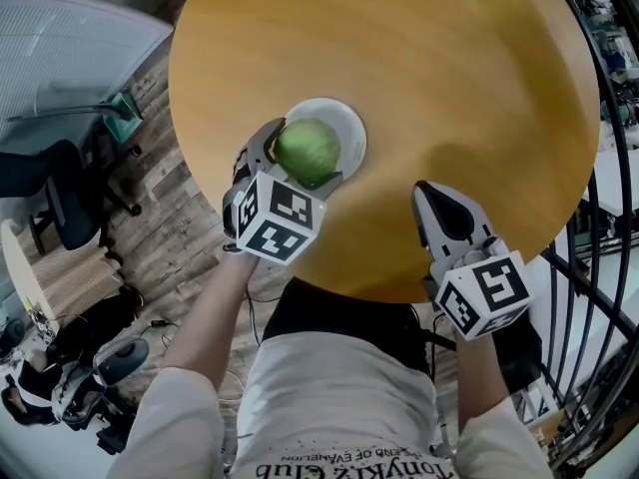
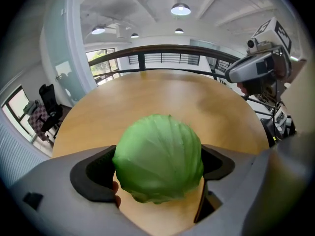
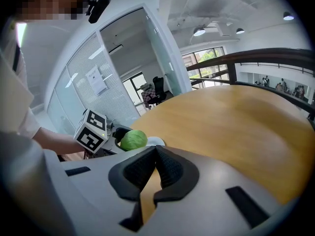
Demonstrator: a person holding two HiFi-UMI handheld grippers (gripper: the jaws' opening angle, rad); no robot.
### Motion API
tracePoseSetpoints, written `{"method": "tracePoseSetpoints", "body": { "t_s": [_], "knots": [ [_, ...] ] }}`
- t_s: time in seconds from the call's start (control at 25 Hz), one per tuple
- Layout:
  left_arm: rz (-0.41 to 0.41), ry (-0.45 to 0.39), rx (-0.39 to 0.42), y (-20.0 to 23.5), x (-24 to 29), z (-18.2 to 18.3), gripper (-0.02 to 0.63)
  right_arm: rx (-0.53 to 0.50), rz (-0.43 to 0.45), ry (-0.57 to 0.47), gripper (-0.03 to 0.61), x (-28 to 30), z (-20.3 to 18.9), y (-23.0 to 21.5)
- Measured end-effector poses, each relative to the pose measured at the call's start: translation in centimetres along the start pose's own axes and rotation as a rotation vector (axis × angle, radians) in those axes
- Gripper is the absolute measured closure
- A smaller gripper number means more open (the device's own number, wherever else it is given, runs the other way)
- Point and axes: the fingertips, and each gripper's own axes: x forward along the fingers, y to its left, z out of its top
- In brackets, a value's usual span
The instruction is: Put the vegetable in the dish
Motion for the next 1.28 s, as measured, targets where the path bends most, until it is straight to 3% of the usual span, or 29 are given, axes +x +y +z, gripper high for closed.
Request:
{"method": "tracePoseSetpoints", "body": {
  "t_s": [0.36, 1.28],
  "knots": [
    [-0.015, 0.061, 0.058, -0.7, 2.0, -0.1, 0.11, 0.028, -0.011, -0.002, 0.562, -0.5, -0.6, -1.2],
    [-0.08, 0.155, 0.092, -1.4, 4.3, -0.5, 0.11, 0.054, -0.007, 0.0, 0.561, -0.3, -1.4, -1.9]
  ]
}}
